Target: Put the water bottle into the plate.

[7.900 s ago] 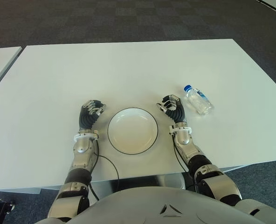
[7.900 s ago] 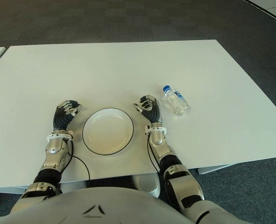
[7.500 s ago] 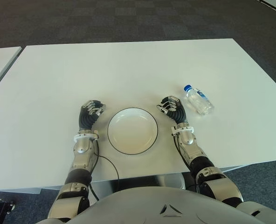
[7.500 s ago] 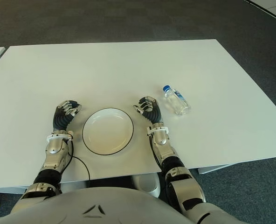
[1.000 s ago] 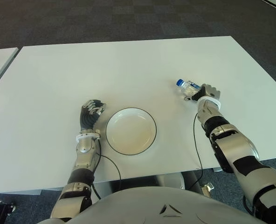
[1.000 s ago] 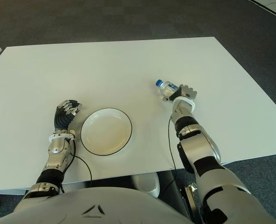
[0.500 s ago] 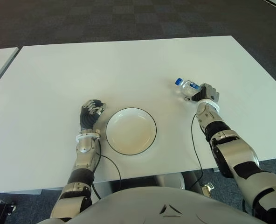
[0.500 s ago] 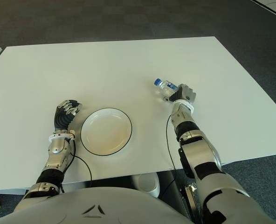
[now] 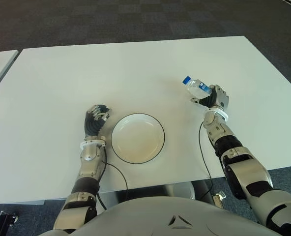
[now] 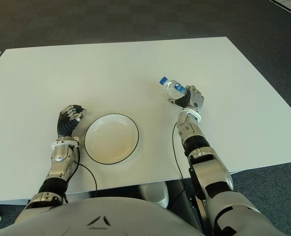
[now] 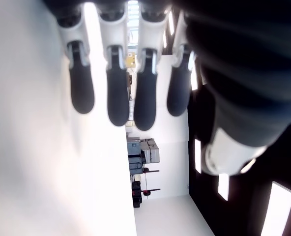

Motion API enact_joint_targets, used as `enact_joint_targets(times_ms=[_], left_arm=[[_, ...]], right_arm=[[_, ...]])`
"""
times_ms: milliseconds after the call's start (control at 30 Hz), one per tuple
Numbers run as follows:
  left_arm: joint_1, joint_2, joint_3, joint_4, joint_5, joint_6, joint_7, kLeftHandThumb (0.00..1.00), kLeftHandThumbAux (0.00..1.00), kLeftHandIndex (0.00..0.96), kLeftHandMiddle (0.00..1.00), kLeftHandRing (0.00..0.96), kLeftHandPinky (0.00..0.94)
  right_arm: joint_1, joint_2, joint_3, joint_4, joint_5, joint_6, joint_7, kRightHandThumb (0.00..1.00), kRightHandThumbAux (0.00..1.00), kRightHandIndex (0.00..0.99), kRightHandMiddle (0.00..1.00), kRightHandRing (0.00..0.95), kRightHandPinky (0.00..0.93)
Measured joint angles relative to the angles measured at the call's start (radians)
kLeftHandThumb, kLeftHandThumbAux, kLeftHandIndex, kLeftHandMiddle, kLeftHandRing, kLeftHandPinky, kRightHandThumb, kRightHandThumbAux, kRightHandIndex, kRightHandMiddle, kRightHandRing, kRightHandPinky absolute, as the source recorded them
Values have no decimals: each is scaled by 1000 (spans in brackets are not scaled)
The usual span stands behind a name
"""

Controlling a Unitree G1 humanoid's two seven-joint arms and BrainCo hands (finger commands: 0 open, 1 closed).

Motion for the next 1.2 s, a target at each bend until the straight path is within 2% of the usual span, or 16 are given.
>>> enact_joint_targets(times_ms=[300,533,633,867,1200], left_arm=[[0,-5,0,-2,0,-3,0,703,714,428,470,448,446],[0,-6,-1,-1,1,-3,0,702,715,428,474,455,451],[0,-6,-2,-1,2,-3,0,701,716,428,475,458,452],[-1,-5,-1,5,2,-5,0,701,715,429,474,455,448],[-8,-5,-3,13,2,-11,0,701,715,429,468,450,455]], right_arm=[[103,1,-13,-346,-30,21,35,713,720,440,834,850,872],[151,6,-19,-510,-56,29,68,709,721,440,861,871,877],[187,6,-16,-585,-66,9,76,709,721,440,865,874,874],[257,20,35,-758,-128,-19,126,709,723,439,877,883,877],[263,57,120,-812,-187,-116,184,711,722,439,883,885,877]])
